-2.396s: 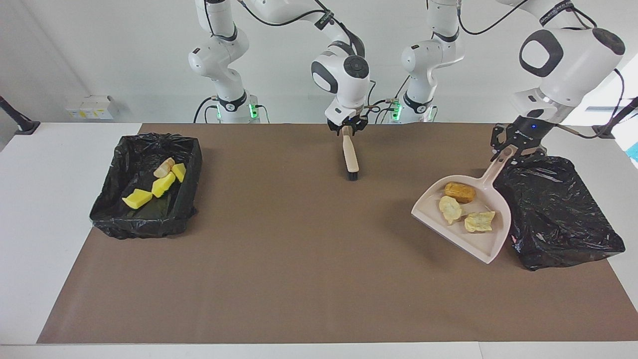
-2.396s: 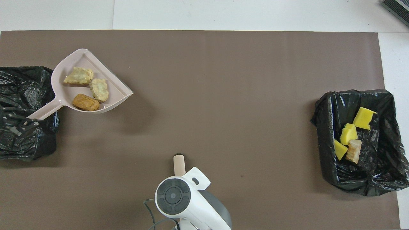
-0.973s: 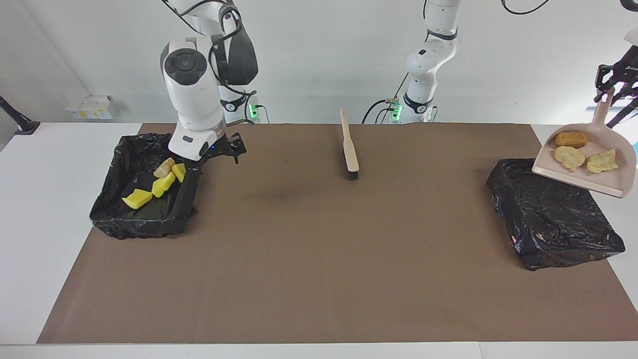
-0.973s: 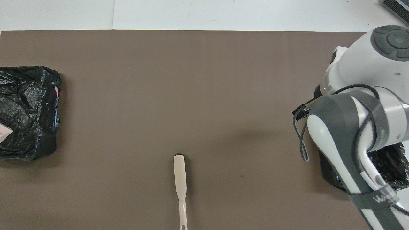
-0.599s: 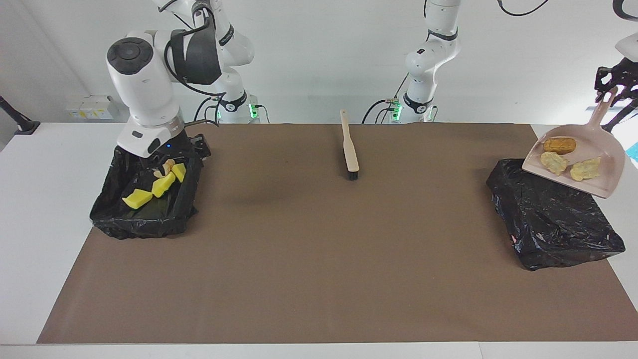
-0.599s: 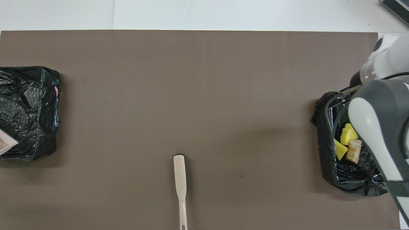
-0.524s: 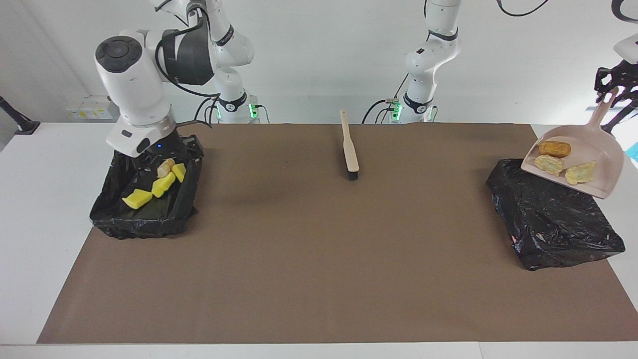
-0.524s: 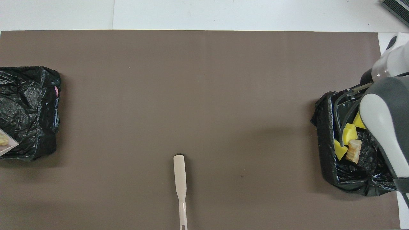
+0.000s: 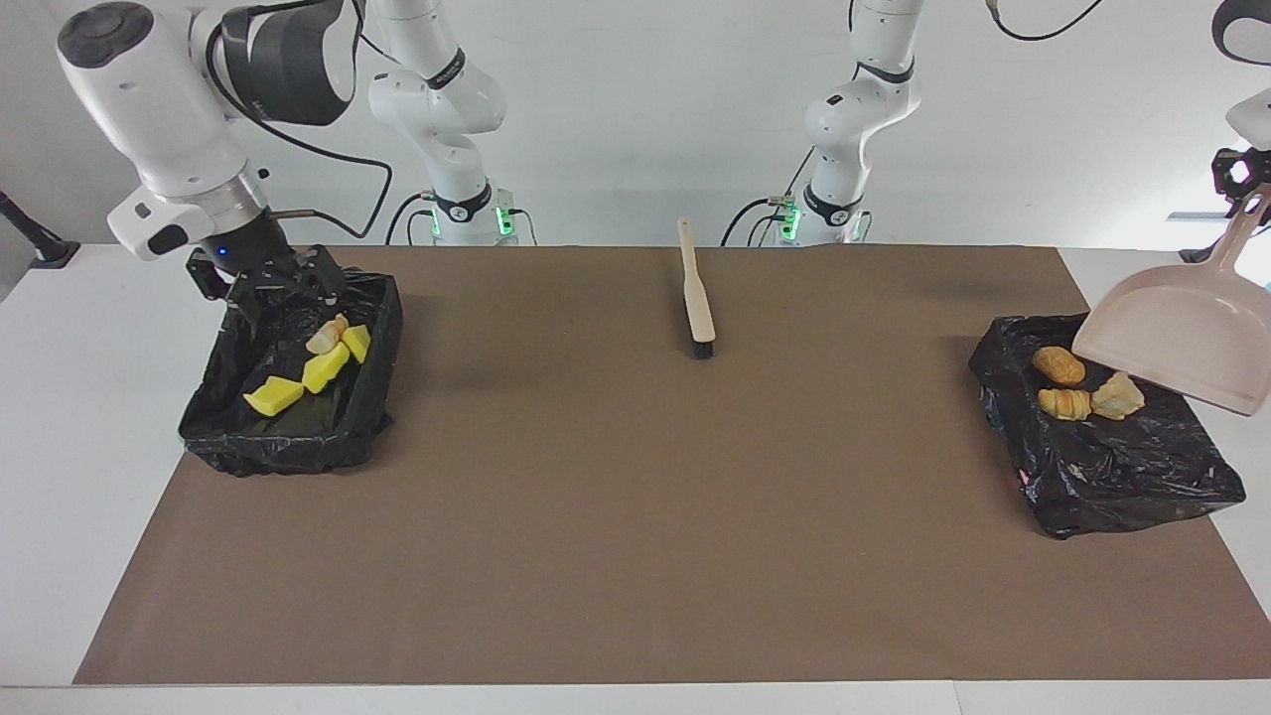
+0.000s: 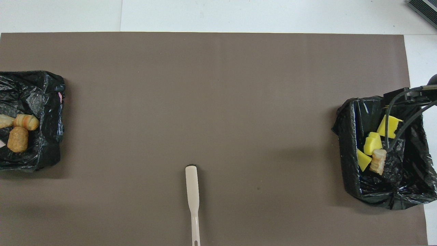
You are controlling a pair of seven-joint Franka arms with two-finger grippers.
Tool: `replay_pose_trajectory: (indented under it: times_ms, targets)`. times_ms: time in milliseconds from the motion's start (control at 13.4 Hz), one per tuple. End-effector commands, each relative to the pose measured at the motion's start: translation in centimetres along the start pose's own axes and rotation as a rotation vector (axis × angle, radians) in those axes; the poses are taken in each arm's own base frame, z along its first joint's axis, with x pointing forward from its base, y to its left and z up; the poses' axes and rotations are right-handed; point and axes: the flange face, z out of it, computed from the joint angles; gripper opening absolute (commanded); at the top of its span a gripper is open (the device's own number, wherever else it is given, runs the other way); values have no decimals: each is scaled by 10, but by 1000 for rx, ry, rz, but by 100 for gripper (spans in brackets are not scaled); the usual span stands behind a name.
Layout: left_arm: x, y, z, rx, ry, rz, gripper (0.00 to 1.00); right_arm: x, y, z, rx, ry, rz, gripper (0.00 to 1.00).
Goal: Sweep and dump trash in bin
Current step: 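Tip the dustpan into the bag while the right gripper sets down the brush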
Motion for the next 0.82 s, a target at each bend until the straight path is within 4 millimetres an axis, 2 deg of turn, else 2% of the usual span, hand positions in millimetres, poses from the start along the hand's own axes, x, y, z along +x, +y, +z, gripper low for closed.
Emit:
replay_pose_trajectory:
  times_ms: [0,150,225,300,374,524,674,749]
  targets:
    - [19,-12,-26,79,-19,31,0,-19,-13,-8,18,-24,34,100]
    - [41,-14,-57,150,-64,134,0,-26,-20,-15,5,-18,38,100]
    - [42,-15,-71,183,-109,215,0,-28,-21,-16,4,-17,39,100]
    - [40,-12,-87,200,-113,261,0,-30,-22,-19,4,-17,38,100]
    - [44,-7,-92,184,-109,282,0,-33,-22,-18,5,-29,38,100]
    - [68,8,-118,175,-53,287,0,-30,-22,-17,22,-29,37,100]
    - [83,15,-123,145,57,223,0,-30,-22,-18,22,-26,34,100]
    - [97,22,-127,125,109,196,0,-30,-23,-18,24,-25,34,100]
